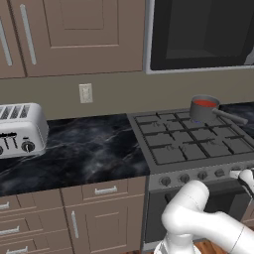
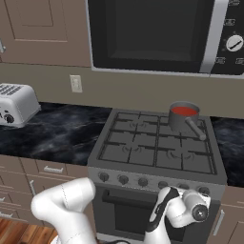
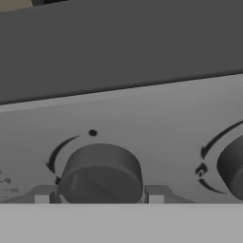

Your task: Wait until the marinara sauce is simmered to a deep red color and then turn off the stove.

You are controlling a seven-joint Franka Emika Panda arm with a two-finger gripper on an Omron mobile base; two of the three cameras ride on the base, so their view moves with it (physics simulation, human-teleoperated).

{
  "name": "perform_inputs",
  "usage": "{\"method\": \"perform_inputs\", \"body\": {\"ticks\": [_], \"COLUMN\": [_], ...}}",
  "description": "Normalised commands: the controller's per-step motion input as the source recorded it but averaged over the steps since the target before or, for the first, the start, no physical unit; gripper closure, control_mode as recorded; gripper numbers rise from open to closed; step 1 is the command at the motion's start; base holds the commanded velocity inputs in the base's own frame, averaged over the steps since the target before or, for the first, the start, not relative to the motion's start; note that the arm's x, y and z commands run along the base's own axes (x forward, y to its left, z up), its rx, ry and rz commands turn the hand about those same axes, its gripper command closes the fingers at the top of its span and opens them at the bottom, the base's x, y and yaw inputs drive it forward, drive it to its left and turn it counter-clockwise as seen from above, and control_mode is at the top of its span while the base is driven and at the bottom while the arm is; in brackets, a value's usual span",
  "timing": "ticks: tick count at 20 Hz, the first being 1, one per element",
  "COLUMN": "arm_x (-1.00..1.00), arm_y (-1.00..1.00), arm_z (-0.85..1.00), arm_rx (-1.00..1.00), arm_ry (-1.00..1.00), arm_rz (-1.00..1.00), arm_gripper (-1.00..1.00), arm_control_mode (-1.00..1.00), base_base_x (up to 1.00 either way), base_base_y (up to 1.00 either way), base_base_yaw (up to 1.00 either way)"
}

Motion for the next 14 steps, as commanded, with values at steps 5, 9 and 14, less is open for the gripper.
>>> {"method": "perform_inputs", "body": {"ticks": [5, 9, 14], "arm_x": [-0.03, -0.04, -0.01], "arm_y": [0.00, 0.00, 0.00], "arm_z": [-0.26, -0.24, -0.20], "arm_rx": [0.06, 0.08, 0.13], "arm_ry": [-0.11, -0.10, -0.06], "arm_rz": [-0.20, -0.20, -0.21], "arm_gripper": [1.00, 1.00, 1.00], "arm_control_mode": [-1.00, -1.00, -1.00], "base_base_x": [0.00, 0.00, 0.00], "base_base_y": [0.00, 0.00, 0.00], "base_base_yaw": [0.00, 0.00, 0.00]}}
